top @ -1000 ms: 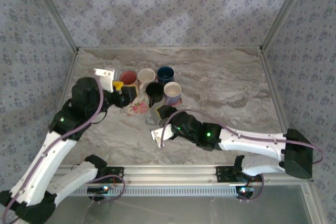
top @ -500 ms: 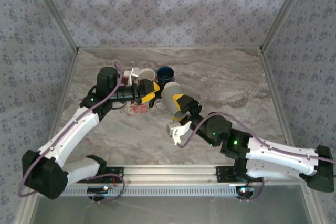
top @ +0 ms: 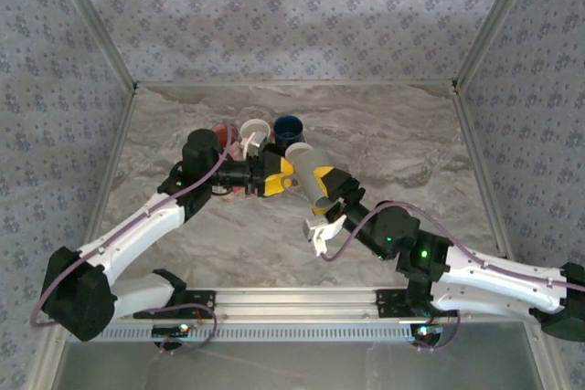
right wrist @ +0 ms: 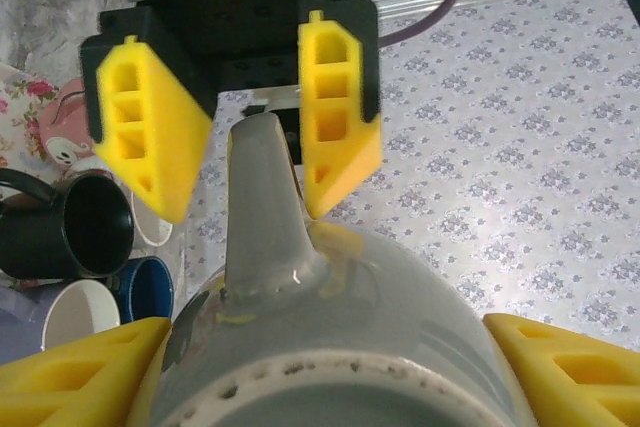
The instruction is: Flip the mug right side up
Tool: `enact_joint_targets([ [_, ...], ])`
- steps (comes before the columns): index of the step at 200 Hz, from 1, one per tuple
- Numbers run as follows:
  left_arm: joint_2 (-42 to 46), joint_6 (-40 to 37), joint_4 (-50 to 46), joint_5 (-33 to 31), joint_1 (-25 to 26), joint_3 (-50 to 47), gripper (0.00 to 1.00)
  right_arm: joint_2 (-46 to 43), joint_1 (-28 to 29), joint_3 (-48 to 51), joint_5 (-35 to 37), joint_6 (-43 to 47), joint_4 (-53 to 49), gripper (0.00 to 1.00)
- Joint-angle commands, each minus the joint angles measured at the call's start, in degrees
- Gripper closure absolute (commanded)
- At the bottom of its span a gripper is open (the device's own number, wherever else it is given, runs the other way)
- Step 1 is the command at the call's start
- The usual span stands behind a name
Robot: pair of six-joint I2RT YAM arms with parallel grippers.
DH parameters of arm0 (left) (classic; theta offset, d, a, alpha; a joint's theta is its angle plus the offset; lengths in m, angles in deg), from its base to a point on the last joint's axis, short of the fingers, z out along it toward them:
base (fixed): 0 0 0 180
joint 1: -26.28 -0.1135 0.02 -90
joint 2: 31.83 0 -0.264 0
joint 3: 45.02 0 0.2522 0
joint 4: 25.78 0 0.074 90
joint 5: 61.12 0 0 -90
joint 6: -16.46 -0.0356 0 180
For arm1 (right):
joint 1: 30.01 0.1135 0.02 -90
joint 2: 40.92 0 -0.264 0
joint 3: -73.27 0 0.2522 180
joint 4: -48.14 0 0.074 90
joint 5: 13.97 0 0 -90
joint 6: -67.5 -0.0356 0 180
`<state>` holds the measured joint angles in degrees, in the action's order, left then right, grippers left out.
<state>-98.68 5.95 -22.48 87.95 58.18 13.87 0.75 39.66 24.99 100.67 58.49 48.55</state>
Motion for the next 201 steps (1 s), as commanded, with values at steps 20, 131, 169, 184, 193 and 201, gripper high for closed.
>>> enact_joint_targets([
  [20, 0.32, 3.13, 11.11, 5.63, 2.28, -0.56, 0.46, -3.27, 0.38, -3.32, -5.75, 1.27, -9.62, 1.00],
  [131, -0.03, 10.58, 31.29, 7.23, 13.68, -2.93, 0.74, -6.70, 0.73, -1.33, -11.55, 3.22, -11.37, 1.00],
  [169, -3.73, 19.35, 45.90, 6.69, 15.72, -3.70, 0.91, -6.25, 0.82, -0.89, -11.72, 4.00, -10.63, 1.00],
  [184, -4.34, 20.02, 47.39, 5.90, 15.55, -4.23, 1.00, -6.25, 0.91, -0.66, -11.48, 4.00, -10.52, 1.00],
  [193, -4.45, 19.75, 47.46, 5.45, 15.54, -4.45, 1.00, -6.34, 0.99, -0.55, -11.31, 4.00, -10.65, 1.00],
  [201, -4.58, 19.66, 47.73, 5.32, 15.53, -4.49, 1.00, -6.31, 1.04, -0.55, -11.12, 3.92, -10.85, 0.97],
])
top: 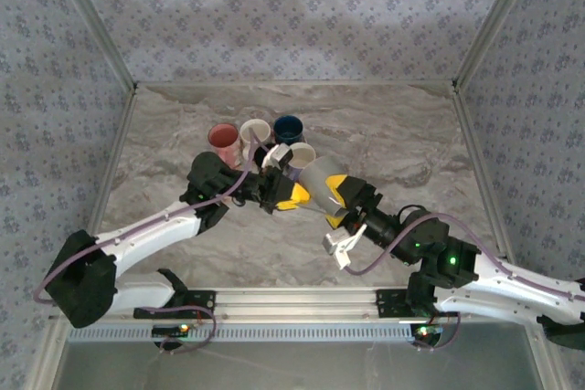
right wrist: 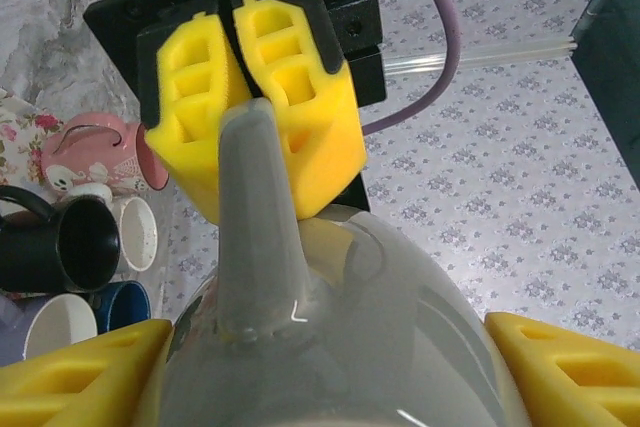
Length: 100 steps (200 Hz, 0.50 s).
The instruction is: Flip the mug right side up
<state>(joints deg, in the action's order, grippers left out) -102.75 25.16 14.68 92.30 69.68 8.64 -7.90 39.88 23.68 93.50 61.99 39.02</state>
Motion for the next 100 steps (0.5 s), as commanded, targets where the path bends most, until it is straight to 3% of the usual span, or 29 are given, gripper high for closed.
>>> enact_joint_targets([
  [1, -0.53, 0.45, 10.66, 0.94, 4.05, 0.76, 1.00, 2.33, 0.84, 0.77, -3.95, 0.42, -1.36, 0.97],
  [15, -0.45, 0.62, 11.33, 0.76, 3.96, 0.91, 1.00, 2.23, 0.89, 0.51, -3.94, -0.14, -2.29, 0.84],
  [78, 1.58, -0.76, 9.58, -0.28, 1.57, 0.36, 1.00, 3.71, 1.80, -1.88, -2.34, -4.55, -9.27, 0.01],
  [100, 3.51, -4.64, 4.12, -0.45, -0.21, -0.17, 1.00, 4.16, 1.96, -2.63, -1.92, -5.78, -10.52, 0.00],
])
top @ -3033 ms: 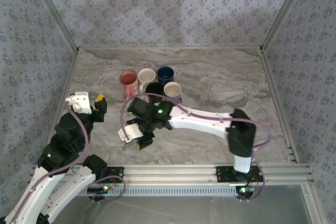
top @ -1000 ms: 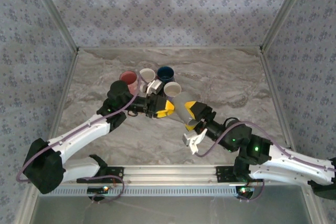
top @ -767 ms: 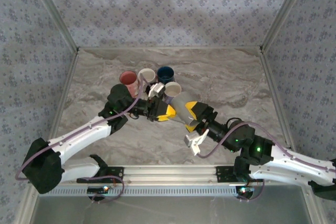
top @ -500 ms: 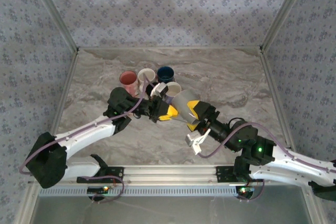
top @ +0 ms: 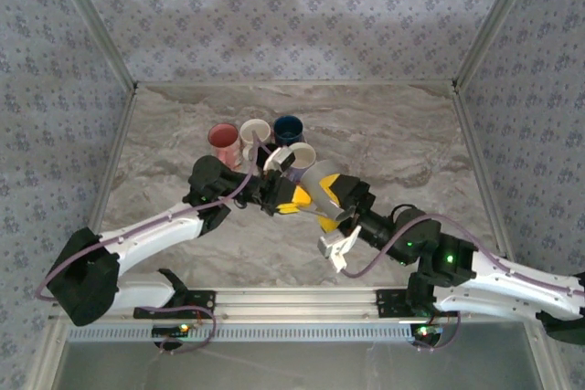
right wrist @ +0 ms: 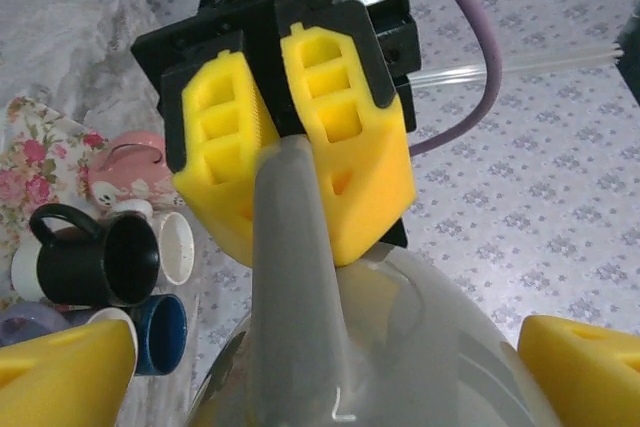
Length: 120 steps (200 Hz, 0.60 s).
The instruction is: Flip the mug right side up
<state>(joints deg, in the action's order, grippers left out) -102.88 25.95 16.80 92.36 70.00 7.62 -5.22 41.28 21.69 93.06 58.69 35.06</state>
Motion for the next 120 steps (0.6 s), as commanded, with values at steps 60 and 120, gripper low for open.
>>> enact_joint_targets([
  [60, 8.98, -17.37, -15.24, -1.60, -5.90, 1.11, 1.00, 0.78, 0.48, -2.46, -2.05, -8.22, -11.17, 0.00],
  [120, 19.43, -31.06, -33.60, -10.74, -18.20, -2.81, 1.00, -2.06, -0.86, -8.63, -12.37, -25.43, -18.65, 0.00],
])
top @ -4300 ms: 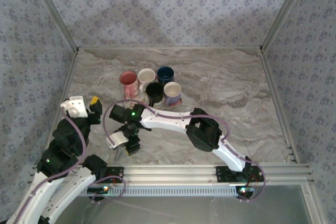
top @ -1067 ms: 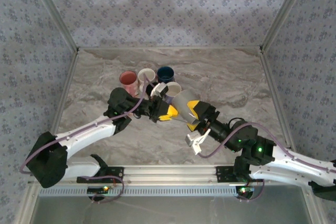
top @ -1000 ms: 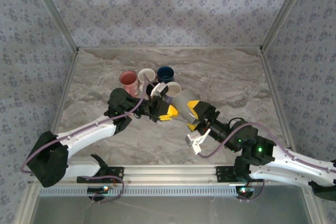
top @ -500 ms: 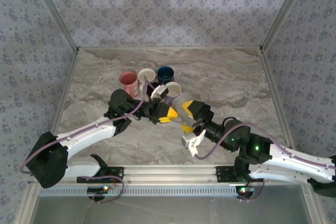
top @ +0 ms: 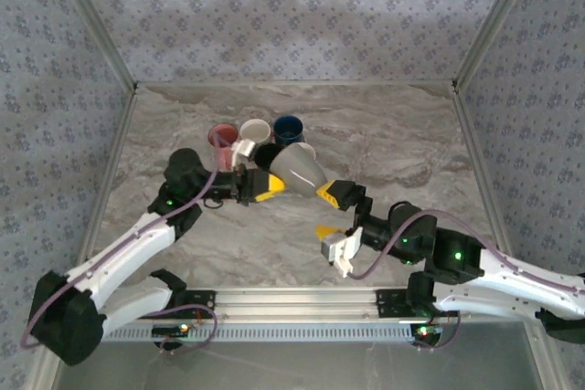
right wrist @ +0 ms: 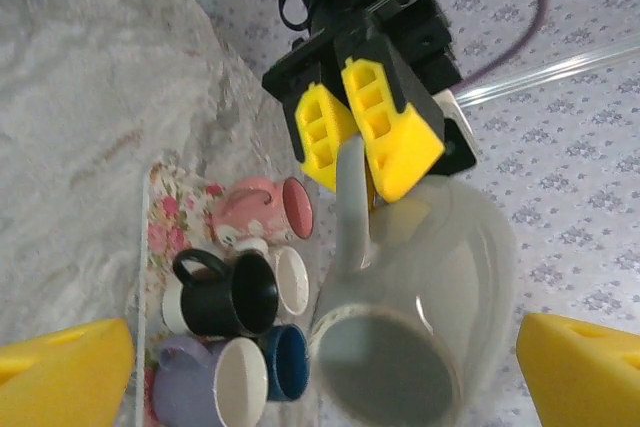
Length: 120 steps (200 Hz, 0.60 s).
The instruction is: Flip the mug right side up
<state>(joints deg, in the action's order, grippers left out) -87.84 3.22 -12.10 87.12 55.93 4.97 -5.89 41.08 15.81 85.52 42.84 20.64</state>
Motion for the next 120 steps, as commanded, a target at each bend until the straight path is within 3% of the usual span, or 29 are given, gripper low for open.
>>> enact_joint_targets([
  [1, 4.45, -8.66, -5.22, -5.58, -4.28, -0.09, 1.00, -1.46, -0.68, -2.77, -4.97, -9.87, -4.16, 0.00],
  [21, 4.58, -17.98, -18.84, -9.38, -4.71, 3.03, 1.00, -2.39, -1.40, -2.93, -5.64, -19.44, -0.98, 0.00],
  [55, 5.69, -34.96, -41.55, -22.49, -4.94, 9.38, 1.00, -0.50, -2.91, -8.41, -0.21, -38.29, -2.42, 0.00],
  [82, 6.19, -41.19, -50.35, -31.92, -5.01, 12.28, 1.00, 2.33, -5.48, -12.02, 2.28, -49.28, -7.04, 0.00],
  [104, 9.81, -44.06, -50.99, -39.64, -3.86, 10.35, 1.00, 3.82, -6.21, -11.39, 3.81, -51.37, -7.59, 0.00],
  [120, 14.26, -46.11, -51.51, -49.33, -1.63, 8.35, 1.00, 4.02, -6.37, -10.13, 5.58, -52.08, -6.48, 0.00],
])
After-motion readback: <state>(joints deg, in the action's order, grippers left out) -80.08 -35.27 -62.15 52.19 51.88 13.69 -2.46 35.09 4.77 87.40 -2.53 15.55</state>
